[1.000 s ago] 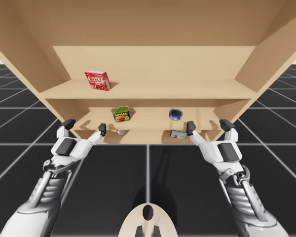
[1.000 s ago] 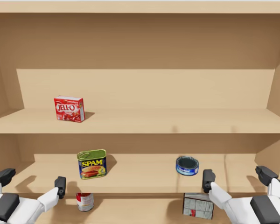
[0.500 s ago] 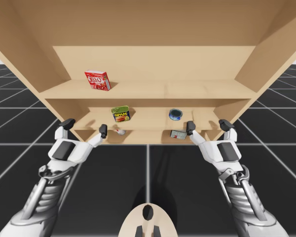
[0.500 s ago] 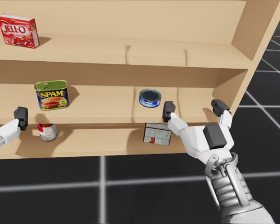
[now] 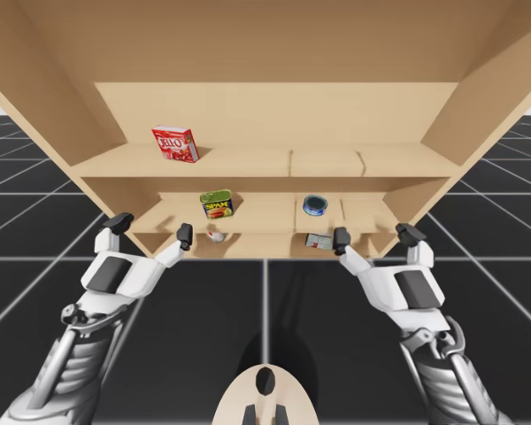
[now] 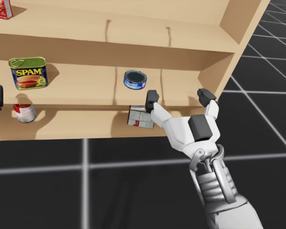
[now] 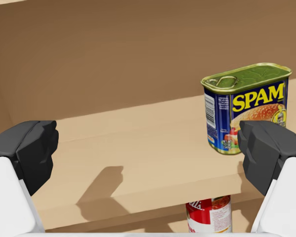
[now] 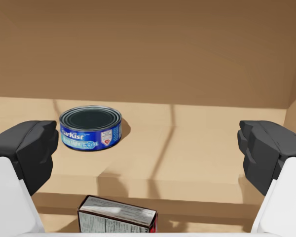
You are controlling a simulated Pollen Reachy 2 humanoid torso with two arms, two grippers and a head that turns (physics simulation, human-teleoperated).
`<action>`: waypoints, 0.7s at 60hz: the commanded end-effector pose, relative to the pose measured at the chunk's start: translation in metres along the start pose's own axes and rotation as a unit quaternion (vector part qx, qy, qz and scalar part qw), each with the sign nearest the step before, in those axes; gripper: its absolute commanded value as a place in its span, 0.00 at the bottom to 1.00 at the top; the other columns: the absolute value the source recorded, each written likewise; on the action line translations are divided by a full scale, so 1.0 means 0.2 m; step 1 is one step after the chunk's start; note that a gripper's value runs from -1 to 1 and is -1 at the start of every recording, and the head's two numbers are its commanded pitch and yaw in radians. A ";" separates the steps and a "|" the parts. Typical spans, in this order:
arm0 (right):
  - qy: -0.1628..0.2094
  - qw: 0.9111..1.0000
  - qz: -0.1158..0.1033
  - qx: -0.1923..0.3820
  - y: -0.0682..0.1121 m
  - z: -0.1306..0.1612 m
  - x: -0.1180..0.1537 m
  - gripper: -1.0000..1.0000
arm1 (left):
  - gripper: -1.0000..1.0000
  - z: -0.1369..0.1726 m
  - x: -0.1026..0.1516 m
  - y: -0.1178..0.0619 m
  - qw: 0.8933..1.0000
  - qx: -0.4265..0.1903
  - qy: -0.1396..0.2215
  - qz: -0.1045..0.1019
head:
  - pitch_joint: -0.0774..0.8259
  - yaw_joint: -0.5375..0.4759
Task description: Find the pudding box on the shelf and bring it to me.
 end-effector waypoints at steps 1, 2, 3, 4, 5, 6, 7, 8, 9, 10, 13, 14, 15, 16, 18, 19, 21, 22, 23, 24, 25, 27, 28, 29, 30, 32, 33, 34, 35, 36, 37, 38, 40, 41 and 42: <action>0.026 0.999 -0.038 0.000 0.16 0.16 0.01 0.00 | 0.00 0.01 0.00 0.00 1.000 -0.001 -0.001 0.004 | 0.74 0.28; 0.030 0.999 -0.039 -0.003 0.17 0.17 0.01 0.00 | 0.00 0.00 0.00 0.00 1.000 -0.001 -0.001 0.004 | 0.74 0.27; 0.033 0.999 -0.041 -0.003 0.18 0.18 0.01 0.00 | 0.00 0.00 0.00 0.00 1.000 -0.001 -0.001 0.005 | 0.73 0.27; 0.041 0.998 -0.054 -0.013 0.21 0.20 0.00 0.00 | 0.00 0.00 0.00 0.00 1.000 -0.001 -0.001 0.005 | 0.73 0.27; 0.045 0.997 -0.066 -0.015 0.23 0.22 -0.01 0.00 | 0.00 0.00 0.00 0.00 1.000 -0.002 -0.001 0.006 | 0.73 0.27; 0.047 0.996 -0.072 -0.012 0.24 0.22 -0.02 0.00 | 0.00 0.00 0.00 0.00 1.000 -0.002 -0.001 0.006 | 0.73 0.27; 0.051 0.996 -0.071 -0.013 0.26 0.23 -0.03 0.00 | 0.00 0.00 0.00 0.00 1.000 -0.002 -0.001 0.006 | 0.73 0.27; 0.052 0.996 -0.066 -0.010 0.27 0.24 -0.03 0.00 | 0.00 0.00 0.00 0.00 1.000 -0.003 -0.001 0.006 | 0.73 0.27; 0.053 0.996 -0.065 -0.010 0.28 0.25 -0.05 0.00 | 0.00 0.00 0.00 0.00 1.000 -0.003 -0.002 0.006 | 0.73 0.27; 0.052 0.996 -0.066 -0.012 0.29 0.25 -0.06 0.00 | 0.00 0.00 0.00 0.00 1.000 -0.003 -0.002 0.007 | 0.73 0.27; 0.068 0.995 -0.074 -0.012 0.32 0.25 -0.11 0.00 | 0.00 0.00 0.00 0.00 1.000 -0.004 -0.004 0.007 | 0.73 0.27; 0.071 0.995 -0.075 -0.014 0.33 0.25 -0.13 0.00 | 0.00 0.00 0.00 0.00 1.000 -0.004 -0.004 0.007 | 0.73 0.27; 0.074 0.994 -0.076 -0.014 0.34 0.25 -0.14 0.00 | 0.00 0.00 0.00 0.00 1.000 -0.004 -0.004 0.008 | 0.72 0.27; 0.079 0.994 -0.078 -0.016 0.35 0.24 -0.16 0.00 | 0.00 0.00 0.00 0.00 1.000 -0.004 -0.005 0.008 | 0.72 0.27; 0.085 0.993 -0.079 -0.018 0.36 0.23 -0.18 0.00 | 0.00 0.00 0.00 0.00 1.000 -0.004 -0.005 0.007 | 0.72 0.27; 0.095 0.992 -0.084 -0.017 0.37 0.22 -0.21 0.00 | 0.00 0.00 0.00 0.00 1.000 -0.003 -0.006 0.006 | 0.73 0.27; 0.100 0.991 -0.090 -0.017 0.38 0.21 -0.23 0.00 | 0.00 0.00 0.00 0.00 1.000 -0.003 -0.006 0.006 | 0.72 0.27; 0.102 0.990 -0.091 -0.017 0.39 0.20 -0.24 0.00 | 0.00 0.00 0.01 0.00 1.000 -0.003 -0.007 0.005 | 0.72 0.27; 0.104 0.990 -0.092 -0.018 0.39 0.20 -0.25 0.00 | 0.00 0.00 0.01 0.00 1.000 -0.003 -0.007 0.005 | 0.72 0.27; 0.108 0.989 -0.095 -0.020 0.40 0.18 -0.28 0.00 | 0.00 0.00 0.01 0.00 1.000 -0.003 -0.007 0.004 | 0.72 0.27; 0.108 0.989 -0.094 -0.020 0.41 0.17 -0.29 0.00 | 0.00 0.00 0.01 0.00 1.000 -0.002 -0.008 0.004 | 0.72 0.27; 0.109 0.989 -0.094 -0.023 0.41 0.15 -0.30 0.00 | 0.00 0.00 0.00 0.00 1.000 -0.001 -0.008 0.001 | 0.72 0.27; 0.113 0.989 -0.097 -0.026 0.42 0.13 -0.32 0.00 | 0.00 0.00 0.00 0.00 1.000 -0.001 -0.009 0.001 | 0.72 0.28; 0.114 0.988 -0.097 -0.029 0.43 0.12 -0.33 0.00 | 0.00 0.00 0.00 0.00 1.000 -0.001 -0.009 0.000 | 0.72 0.28; 0.114 0.988 -0.097 -0.031 0.43 0.12 -0.34 0.00 | 0.00 0.00 0.00 0.00 1.000 -0.001 -0.009 0.000 | 0.72 0.28; 0.113 0.988 -0.092 -0.038 0.44 0.08 -0.36 0.00 | 0.00 0.00 0.00 0.00 1.000 -0.001 -0.009 -0.001 | 0.72 0.28; 0.113 0.989 -0.090 -0.041 0.45 0.08 -0.37 0.00 | 0.00 0.00 0.00 0.00 1.000 -0.001 -0.009 -0.002 | 0.72 0.28; 0.111 0.989 -0.087 -0.044 0.45 0.07 -0.37 0.00 | 0.00 0.00 0.00 0.00 1.000 0.000 -0.009 -0.002 | 0.72 0.28; 0.111 0.989 -0.085 -0.048 0.45 0.05 -0.38 0.00 | 0.00 0.00 0.00 0.00 1.000 0.000 -0.009 -0.002 | 0.72 0.28; 0.114 0.988 -0.085 -0.053 0.46 0.04 -0.40 0.00 | 0.00 0.00 0.00 0.00 1.000 0.000 -0.009 -0.003 | 0.72 0.28; 0.115 0.988 -0.084 -0.056 0.46 0.03 -0.40 0.00 | 0.00 0.00 0.00 0.00 1.000 0.000 -0.009 -0.003 | 0.72 0.28; 0.116 0.988 -0.083 -0.056 0.46 0.02 -0.41 0.00 | 0.00 0.00 0.00 0.00 1.000 0.000 -0.010 -0.003 | 0.72 0.28; 0.124 0.987 -0.084 -0.059 0.48 0.00 -0.43 0.00 | 0.00 0.00 0.00 0.00 1.000 0.002 -0.010 -0.005 | 0.72 0.28; 0.126 0.987 -0.085 -0.061 0.48 -0.01 -0.43 0.00 | 0.00 0.01 0.00 0.00 1.000 0.002 -0.010 -0.005 | 0.72 0.28; 0.128 0.986 -0.087 -0.061 0.48 -0.01 -0.44 0.00 | 0.00 0.01 0.00 0.00 1.000 0.003 -0.011 -0.006 | 0.72 0.28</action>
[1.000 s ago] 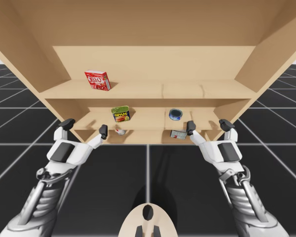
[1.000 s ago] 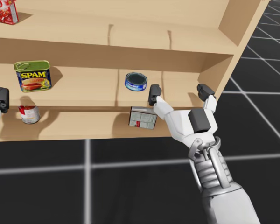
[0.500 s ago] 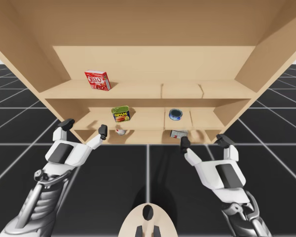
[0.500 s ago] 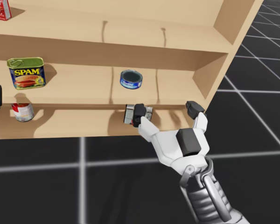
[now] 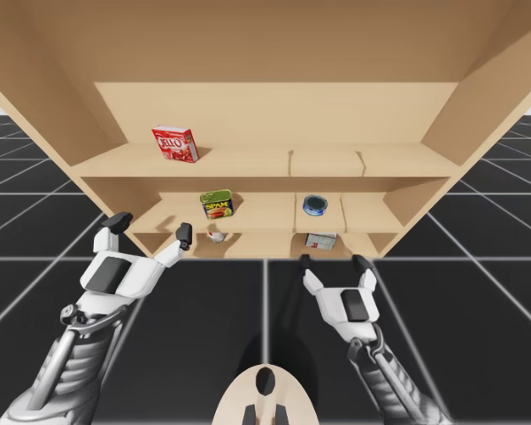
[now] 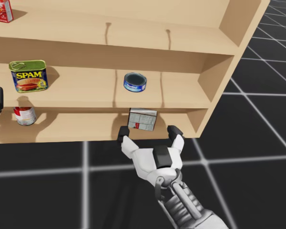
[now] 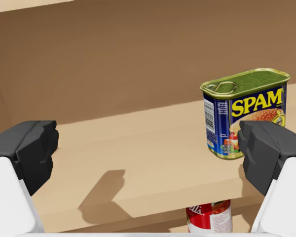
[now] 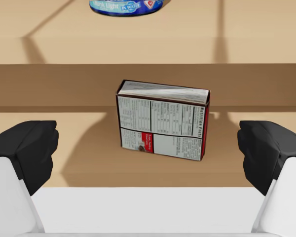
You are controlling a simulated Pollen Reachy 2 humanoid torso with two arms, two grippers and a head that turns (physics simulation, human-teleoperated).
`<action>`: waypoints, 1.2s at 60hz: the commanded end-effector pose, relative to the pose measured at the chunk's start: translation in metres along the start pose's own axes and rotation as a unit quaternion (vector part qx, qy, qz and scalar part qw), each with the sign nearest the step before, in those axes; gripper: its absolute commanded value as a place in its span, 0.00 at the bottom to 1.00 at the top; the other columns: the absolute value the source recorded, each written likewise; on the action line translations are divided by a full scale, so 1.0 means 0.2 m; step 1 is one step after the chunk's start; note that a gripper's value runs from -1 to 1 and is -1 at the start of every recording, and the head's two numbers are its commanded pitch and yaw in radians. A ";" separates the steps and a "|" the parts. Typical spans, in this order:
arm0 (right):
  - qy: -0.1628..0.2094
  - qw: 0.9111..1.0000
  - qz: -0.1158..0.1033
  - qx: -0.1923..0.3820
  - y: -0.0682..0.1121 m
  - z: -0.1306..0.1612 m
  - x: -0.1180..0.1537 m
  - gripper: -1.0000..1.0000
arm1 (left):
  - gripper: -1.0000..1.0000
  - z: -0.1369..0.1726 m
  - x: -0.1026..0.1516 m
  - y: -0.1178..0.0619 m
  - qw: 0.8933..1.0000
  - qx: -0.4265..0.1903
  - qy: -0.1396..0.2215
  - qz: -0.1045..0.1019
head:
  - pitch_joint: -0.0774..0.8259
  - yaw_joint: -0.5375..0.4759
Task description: Find the pudding box on the shelf and bring it to me.
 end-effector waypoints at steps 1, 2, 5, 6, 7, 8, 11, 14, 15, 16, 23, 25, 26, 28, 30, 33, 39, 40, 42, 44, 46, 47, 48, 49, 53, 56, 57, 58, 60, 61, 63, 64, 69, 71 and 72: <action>0.026 0.996 -0.078 -0.024 0.20 -0.09 -0.06 0.00 | 0.00 0.00 0.00 0.00 1.000 0.003 -0.002 -0.005 | 0.72 0.28; 0.027 0.996 -0.078 -0.027 0.21 -0.10 -0.07 0.00 | 0.00 0.00 0.00 0.00 1.000 0.003 -0.002 -0.006 | 0.72 0.28; 0.032 0.996 -0.081 -0.029 0.22 -0.14 -0.09 0.00 | 0.00 0.01 0.00 0.00 1.000 0.004 -0.003 -0.007 | 0.72 0.29; 0.034 0.996 -0.077 -0.031 0.23 -0.16 -0.09 0.00 | 0.00 0.01 0.00 0.00 1.000 0.005 -0.003 -0.007 | 0.72 0.29; 0.034 0.996 -0.076 -0.033 0.23 -0.17 -0.10 0.00 | 0.00 0.01 0.00 0.00 1.000 0.005 -0.003 -0.008 | 0.72 0.29; 0.034 0.996 -0.075 -0.034 0.24 -0.18 -0.10 0.00 | 0.00 0.01 0.00 0.00 1.000 0.005 -0.003 -0.008 | 0.72 0.29; 0.041 0.996 -0.076 -0.034 0.25 -0.22 -0.12 0.00 | 0.00 0.01 0.00 -0.01 1.000 0.005 -0.003 -0.009 | 0.72 0.29; 0.040 0.996 -0.068 -0.038 0.27 -0.26 -0.13 0.00 | 0.00 0.01 0.00 -0.01 1.000 0.006 -0.004 -0.010 | 0.72 0.29; 0.040 0.996 -0.068 -0.039 0.28 -0.27 -0.13 0.00 | 0.00 0.01 0.00 -0.01 1.000 0.006 -0.004 -0.011 | 0.72 0.29; 0.043 0.996 -0.068 -0.039 0.28 -0.29 -0.14 0.00 | 0.00 0.01 0.00 -0.01 1.000 0.007 -0.004 -0.011 | 0.72 0.30; 0.052 0.996 -0.061 -0.047 0.31 -0.37 -0.17 0.00 | 0.00 0.01 0.00 -0.01 1.000 0.007 -0.002 -0.013 | 0.73 0.30; 0.055 0.996 -0.058 -0.050 0.32 -0.40 -0.18 0.00 | 0.00 0.01 0.00 -0.01 1.000 0.008 -0.002 -0.013 | 0.73 0.30; 0.057 0.995 -0.059 -0.050 0.32 -0.40 -0.18 0.00 | 0.00 0.01 0.00 -0.01 1.000 0.008 -0.002 -0.013 | 0.73 0.30; 0.062 0.995 -0.060 -0.051 0.33 -0.42 -0.19 0.00 | 0.00 0.01 0.00 -0.01 1.000 0.008 -0.002 -0.014 | 0.73 0.30; 0.068 0.995 -0.061 -0.052 0.34 -0.45 -0.20 0.00 | 0.00 0.01 0.00 -0.01 1.000 0.009 -0.002 -0.014 | 0.73 0.31; 0.074 0.994 -0.060 -0.054 0.34 -0.48 -0.21 0.00 | 0.00 0.01 0.00 -0.01 1.000 0.009 -0.002 -0.014 | 0.73 0.31; 0.088 0.992 -0.060 -0.063 0.35 -0.54 -0.25 0.00 | 0.00 0.01 0.00 -0.01 1.000 0.009 -0.001 -0.015 | 0.73 0.31; 0.089 0.992 -0.060 -0.063 0.35 -0.55 -0.25 0.00 | 0.00 0.01 0.00 -0.01 1.000 0.009 -0.001 -0.015 | 0.73 0.31; 0.092 0.992 -0.060 -0.064 0.35 -0.56 -0.26 0.00 | 0.00 0.01 0.00 -0.01 1.000 0.008 -0.001 -0.015 | 0.73 0.31; 0.095 0.992 -0.060 -0.065 0.35 -0.58 -0.27 0.00 | 0.00 0.01 0.00 -0.01 1.000 0.008 -0.001 -0.015 | 0.73 0.31; 0.097 0.991 -0.059 -0.066 0.36 -0.60 -0.27 0.00 | 0.00 0.01 0.00 -0.02 1.000 0.008 -0.001 -0.015 | 0.73 0.32; 0.097 0.991 -0.059 -0.066 0.36 -0.60 -0.27 0.00 | 0.00 0.01 0.00 -0.02 1.000 0.008 -0.001 -0.015 | 0.73 0.32; 0.097 0.991 -0.058 -0.066 0.36 -0.60 -0.27 0.00 | 0.00 0.01 0.00 -0.02 1.000 0.008 -0.001 -0.015 | 0.74 0.32; 0.097 0.991 -0.057 -0.067 0.36 -0.61 -0.27 0.00 | 0.00 0.01 0.00 -0.02 1.000 0.008 0.000 -0.015 | 0.74 0.32; 0.103 0.991 -0.055 -0.064 0.37 -0.63 -0.28 0.00 | 0.00 0.01 0.00 -0.02 1.000 0.008 0.000 -0.015 | 0.74 0.32; 0.107 0.991 -0.054 -0.059 0.38 -0.64 -0.28 0.00 | 0.00 0.01 -0.01 -0.02 1.000 0.008 0.000 -0.016 | 0.74 0.32; 0.108 0.991 -0.054 -0.058 0.39 -0.64 -0.28 0.00 | 0.00 0.01 -0.01 -0.02 1.000 0.008 0.001 -0.016 | 0.74 0.32; 0.109 0.991 -0.052 -0.055 0.39 -0.64 -0.28 0.00 | 0.00 0.01 -0.01 -0.02 1.000 0.008 0.001 -0.016 | 0.74 0.32; 0.111 0.991 -0.050 -0.053 0.40 -0.64 -0.29 0.00 | 0.00 0.01 -0.01 -0.02 1.000 0.007 0.001 -0.016 | 0.74 0.32; 0.113 0.991 -0.049 -0.051 0.40 -0.64 -0.29 0.00 | 0.00 0.01 -0.01 -0.02 1.000 0.007 0.001 -0.016 | 0.74 0.32; 0.116 0.991 -0.050 -0.049 0.40 -0.64 -0.29 0.00 | 0.00 0.01 -0.01 -0.02 1.000 0.007 0.002 -0.017 | 0.74 0.32; 0.120 0.991 -0.049 -0.042 0.40 -0.64 -0.30 0.00 | 0.00 0.01 -0.01 -0.02 1.000 0.006 0.002 -0.017 | 0.74 0.32; 0.128 0.989 -0.051 -0.045 0.41 -0.64 -0.31 0.75 | 0.00 0.01 -0.01 -0.03 1.000 0.005 0.003 -0.018 | 0.74 0.32; 0.128 0.990 -0.046 -0.045 0.41 -0.63 -0.32 0.99 | 0.00 0.00 -0.01 -0.03 1.000 0.005 0.003 -0.018 | 0.74 0.32; 0.127 0.990 -0.045 -0.046 0.41 -0.63 -0.32 1.00 | 0.00 0.00 -0.01 -0.03 1.000 0.005 0.003 -0.018 | 0.74 0.32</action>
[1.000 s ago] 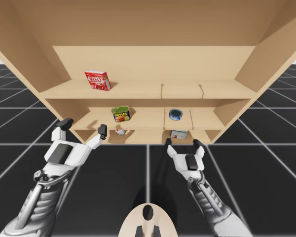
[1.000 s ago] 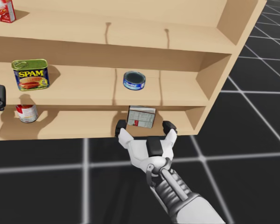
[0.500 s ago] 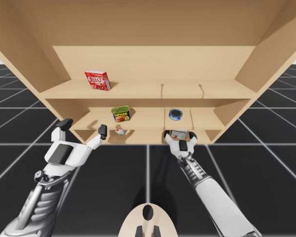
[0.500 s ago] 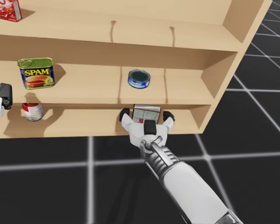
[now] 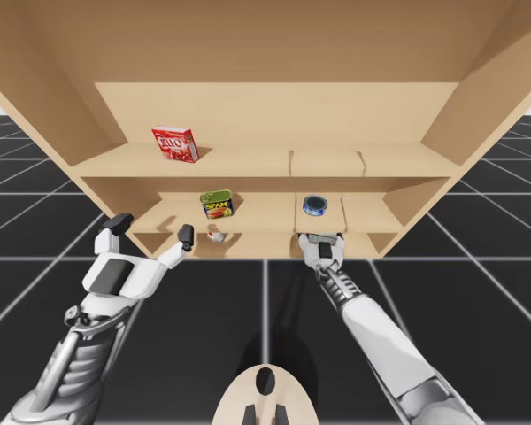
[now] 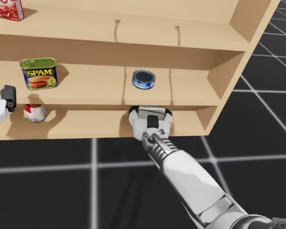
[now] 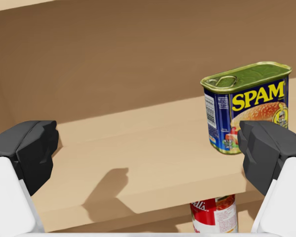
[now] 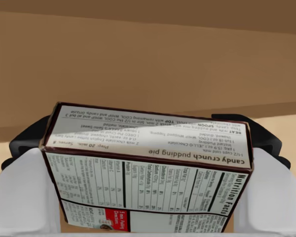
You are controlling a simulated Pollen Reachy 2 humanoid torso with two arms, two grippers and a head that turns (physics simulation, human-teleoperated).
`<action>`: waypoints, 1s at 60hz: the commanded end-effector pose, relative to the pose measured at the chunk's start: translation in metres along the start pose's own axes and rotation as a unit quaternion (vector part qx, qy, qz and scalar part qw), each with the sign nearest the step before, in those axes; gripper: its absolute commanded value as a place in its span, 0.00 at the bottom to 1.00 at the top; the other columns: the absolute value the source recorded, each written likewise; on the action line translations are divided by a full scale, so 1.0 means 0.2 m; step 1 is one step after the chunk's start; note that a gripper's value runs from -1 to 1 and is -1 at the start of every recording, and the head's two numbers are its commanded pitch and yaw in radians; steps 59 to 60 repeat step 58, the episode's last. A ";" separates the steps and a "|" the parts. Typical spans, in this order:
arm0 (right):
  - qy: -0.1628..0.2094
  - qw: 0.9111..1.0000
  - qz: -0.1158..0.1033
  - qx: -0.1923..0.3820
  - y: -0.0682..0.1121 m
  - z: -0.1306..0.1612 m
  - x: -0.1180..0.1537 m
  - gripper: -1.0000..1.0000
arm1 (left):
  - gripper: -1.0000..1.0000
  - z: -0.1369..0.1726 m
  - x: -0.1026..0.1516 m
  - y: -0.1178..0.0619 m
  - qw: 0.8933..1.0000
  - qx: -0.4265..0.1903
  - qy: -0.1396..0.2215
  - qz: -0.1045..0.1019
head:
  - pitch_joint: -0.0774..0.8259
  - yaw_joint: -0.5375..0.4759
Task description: Find the pudding box on the shelf and bring it to me.
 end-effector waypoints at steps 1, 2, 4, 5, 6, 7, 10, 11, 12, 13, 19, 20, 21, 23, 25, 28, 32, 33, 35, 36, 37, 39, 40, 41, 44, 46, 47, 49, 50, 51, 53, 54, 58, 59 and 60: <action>0.048 0.996 -0.056 0.051 0.36 0.14 -0.10 1.00 | 0.00 0.00 0.00 0.00 1.000 -0.002 0.002 -0.001 | 0.74 0.32; 0.049 0.996 -0.055 0.051 0.36 0.14 -0.10 1.00 | 0.00 0.00 0.00 0.00 1.000 -0.002 0.002 -0.001 | 0.74 0.32; 0.051 0.996 -0.055 0.050 0.36 0.14 -0.11 1.00 | 0.00 0.00 0.00 -0.01 1.000 -0.002 0.002 -0.002 | 0.74 0.32; 0.052 0.996 -0.055 0.050 0.36 0.14 -0.11 1.00 | 0.00 0.00 0.00 -0.01 1.000 -0.003 0.002 -0.002 | 0.74 0.32; 0.053 0.996 -0.054 0.048 0.36 0.14 -0.11 1.00 | 0.00 0.00 0.00 -0.01 1.000 -0.003 0.002 -0.002 | 0.74 0.32; 0.053 0.996 -0.054 0.048 0.36 0.14 -0.11 1.00 | 0.00 0.00 0.00 -0.01 1.000 -0.003 0.002 -0.002 | 0.74 0.32; 0.052 0.996 -0.050 0.046 0.35 0.14 -0.11 1.00 | 0.00 0.00 -0.01 -0.01 1.000 -0.003 0.002 -0.003 | 0.74 0.32; 0.051 0.996 -0.051 0.045 0.35 0.14 -0.11 1.00 | 0.00 0.00 -0.01 -0.01 1.000 -0.003 0.002 -0.003 | 0.74 0.32; 0.048 0.997 -0.050 0.044 0.34 0.15 -0.11 1.00 | 0.00 0.00 -0.01 -0.01 1.000 -0.003 0.002 -0.003 | 0.74 0.32; 0.046 0.997 -0.051 0.045 0.34 0.15 -0.10 1.00 | 0.00 0.00 -0.01 -0.01 1.000 -0.003 0.002 -0.003 | 0.74 0.32; 0.007 0.997 -0.055 0.048 0.31 0.17 -0.04 1.00 | 0.00 0.00 -0.01 -0.01 1.000 -0.002 0.001 -0.002 | 0.74 0.32; 0.001 0.997 -0.054 0.048 0.30 0.18 -0.03 1.00 | 0.00 0.00 -0.01 -0.01 1.000 -0.002 0.001 -0.002 | 0.74 0.32; -0.006 0.997 -0.052 0.047 0.30 0.18 -0.02 1.00 | 0.00 0.00 -0.01 -0.01 1.000 -0.002 0.001 -0.002 | 0.74 0.32; -0.031 0.997 -0.049 0.044 0.28 0.20 0.02 1.00 | 0.00 0.00 -0.01 -0.01 1.000 -0.001 0.001 -0.003 | 0.74 0.32; -0.038 0.997 -0.050 0.044 0.28 0.21 0.04 1.00 | 0.00 0.00 -0.01 -0.01 1.000 -0.001 0.001 -0.003 | 0.74 0.32; -0.057 0.996 -0.050 0.041 0.26 0.24 0.08 1.00 | 0.00 0.00 -0.01 -0.01 1.000 -0.001 0.001 -0.003 | 0.74 0.31; -0.076 0.995 -0.048 0.039 0.24 0.27 0.11 1.00 | 0.00 0.00 -0.01 -0.01 1.000 0.000 0.000 -0.002 | 0.74 0.31; -0.081 0.995 -0.048 0.039 0.23 0.28 0.12 1.00 | 0.00 0.00 0.00 -0.01 1.000 0.000 0.000 -0.002 | 0.74 0.31; -0.085 0.994 -0.048 0.039 0.23 0.29 0.12 1.00 | 0.00 0.00 0.00 -0.01 1.000 0.000 0.000 -0.002 | 0.74 0.31; -0.089 0.994 -0.047 0.039 0.22 0.31 0.13 1.00 | 0.00 0.00 0.00 -0.01 1.000 0.000 0.000 -0.003 | 0.74 0.31; -0.093 0.994 -0.046 0.039 0.22 0.32 0.13 1.00 | 0.00 0.00 0.00 -0.01 1.000 0.000 0.000 -0.002 | 0.74 0.31; -0.098 0.993 -0.044 0.038 0.21 0.34 0.13 1.00 | 0.00 0.00 0.00 -0.01 1.000 0.000 0.000 -0.002 | 0.74 0.31; -0.103 0.993 -0.043 0.039 0.20 0.36 0.14 1.00 | 0.00 0.00 0.00 -0.01 1.000 0.001 0.000 -0.002 | 0.74 0.31; -0.104 0.993 -0.043 0.039 0.20 0.37 0.14 1.00 | 0.00 0.00 0.00 -0.01 1.000 0.001 0.000 -0.002 | 0.74 0.31; -0.112 0.992 -0.038 0.038 0.18 0.41 0.14 1.00 | 0.00 0.00 0.00 -0.01 1.000 0.001 0.000 -0.002 | 0.74 0.31; -0.113 0.992 -0.037 0.039 0.18 0.42 0.13 1.00 | 0.00 0.00 0.00 -0.01 1.000 0.001 0.000 -0.002 | 0.74 0.31; -0.113 0.992 -0.037 0.040 0.17 0.43 0.13 1.00 | 0.00 0.00 0.00 -0.01 1.000 0.001 0.000 -0.002 | 0.74 0.31; -0.111 0.992 -0.037 0.042 0.16 0.47 0.12 1.00 | 0.00 0.00 0.00 -0.01 1.000 0.001 0.000 -0.002 | 0.74 0.31; -0.110 0.992 -0.036 0.042 0.15 0.48 0.12 1.00 | 0.00 0.00 0.00 -0.01 1.000 0.001 0.000 -0.002 | 0.74 0.31; -0.110 0.992 -0.035 0.043 0.15 0.49 0.12 1.00 | 0.00 0.00 0.00 -0.01 1.000 0.001 0.000 -0.002 | 0.74 0.31; -0.108 0.993 -0.033 0.045 0.13 0.53 0.10 1.00 | 0.00 0.00 0.00 -0.01 1.000 0.001 0.000 -0.002 | 0.74 0.31; -0.107 0.993 -0.032 0.046 0.13 0.54 0.09 1.00 | 0.00 0.00 0.00 -0.01 1.000 0.001 0.000 -0.002 | 0.74 0.31; -0.107 0.993 -0.023 0.052 0.09 0.64 0.06 1.00 | 0.00 0.00 0.00 -0.01 1.000 0.001 0.000 -0.002 | 0.74 0.31; -0.107 0.993 -0.023 0.052 0.09 0.64 0.06 1.00 | 0.00 0.00 0.00 -0.01 1.000 0.001 0.000 -0.002 | 0.74 0.31; -0.107 0.993 -0.023 0.052 0.09 0.64 0.06 1.00 | 0.00 0.00 0.00 -0.01 1.000 0.001 0.000 -0.002 | 0.74 0.31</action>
